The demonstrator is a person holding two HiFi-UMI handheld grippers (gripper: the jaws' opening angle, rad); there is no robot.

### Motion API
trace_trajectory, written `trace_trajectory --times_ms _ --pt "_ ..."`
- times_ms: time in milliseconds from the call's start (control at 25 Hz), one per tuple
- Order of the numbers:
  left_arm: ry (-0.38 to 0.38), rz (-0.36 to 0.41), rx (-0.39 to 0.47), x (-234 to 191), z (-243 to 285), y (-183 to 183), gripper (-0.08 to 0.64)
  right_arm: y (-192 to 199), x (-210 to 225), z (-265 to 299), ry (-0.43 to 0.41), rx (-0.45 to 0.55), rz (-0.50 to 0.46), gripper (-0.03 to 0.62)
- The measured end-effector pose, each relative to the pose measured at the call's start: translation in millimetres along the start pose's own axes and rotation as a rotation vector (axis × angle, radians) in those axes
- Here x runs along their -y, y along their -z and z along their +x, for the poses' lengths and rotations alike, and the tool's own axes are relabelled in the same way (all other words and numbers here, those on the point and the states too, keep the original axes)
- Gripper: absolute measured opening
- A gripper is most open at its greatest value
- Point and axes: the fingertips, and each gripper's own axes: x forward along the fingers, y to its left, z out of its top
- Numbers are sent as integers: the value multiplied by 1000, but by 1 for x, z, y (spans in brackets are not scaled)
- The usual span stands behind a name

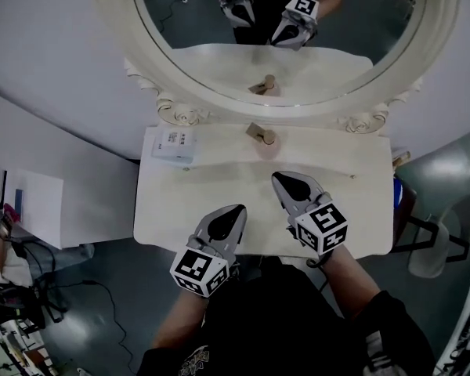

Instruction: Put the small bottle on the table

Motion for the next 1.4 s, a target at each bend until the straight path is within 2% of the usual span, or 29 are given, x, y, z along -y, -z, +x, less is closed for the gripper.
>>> trace_trajectory --times_ms 680,1400 --pt "147 13 -6 2 -90 19 0 21 -115 -29 108 -8 1 29" --pt "288 47 -64 24 -162 60 0 69 -196 -72 247 14 75 29"
